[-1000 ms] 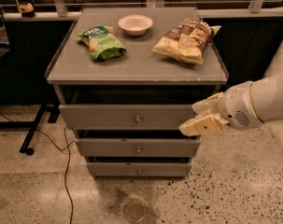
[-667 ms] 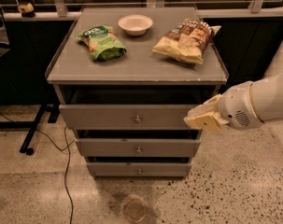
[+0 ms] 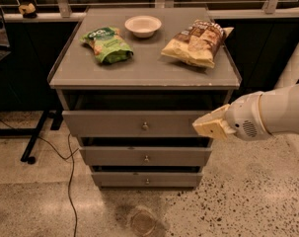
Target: Open top drawer
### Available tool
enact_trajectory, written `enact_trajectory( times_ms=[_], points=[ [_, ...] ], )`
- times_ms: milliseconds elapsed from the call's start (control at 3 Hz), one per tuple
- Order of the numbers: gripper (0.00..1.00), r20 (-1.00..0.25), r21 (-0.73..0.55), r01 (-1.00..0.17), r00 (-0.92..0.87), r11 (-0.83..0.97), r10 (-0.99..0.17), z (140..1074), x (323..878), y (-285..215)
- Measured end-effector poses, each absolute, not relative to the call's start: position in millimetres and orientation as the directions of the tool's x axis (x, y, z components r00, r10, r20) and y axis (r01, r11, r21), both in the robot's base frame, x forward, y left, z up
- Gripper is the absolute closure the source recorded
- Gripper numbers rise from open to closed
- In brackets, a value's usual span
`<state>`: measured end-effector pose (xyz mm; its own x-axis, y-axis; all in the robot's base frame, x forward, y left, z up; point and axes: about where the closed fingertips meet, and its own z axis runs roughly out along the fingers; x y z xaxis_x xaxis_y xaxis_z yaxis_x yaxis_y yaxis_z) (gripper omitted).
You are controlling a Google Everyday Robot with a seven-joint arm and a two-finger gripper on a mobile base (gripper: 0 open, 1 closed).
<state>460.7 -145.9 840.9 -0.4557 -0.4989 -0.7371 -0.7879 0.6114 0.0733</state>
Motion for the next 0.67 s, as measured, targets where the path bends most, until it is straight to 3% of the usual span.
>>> enact_trajectory(
  times_ms=[667],
  points=[
    [1.0,-0.751,0.192,-0.556,-0.614,0.809,-0.244,789.7,466.0,-149.4]
  ],
)
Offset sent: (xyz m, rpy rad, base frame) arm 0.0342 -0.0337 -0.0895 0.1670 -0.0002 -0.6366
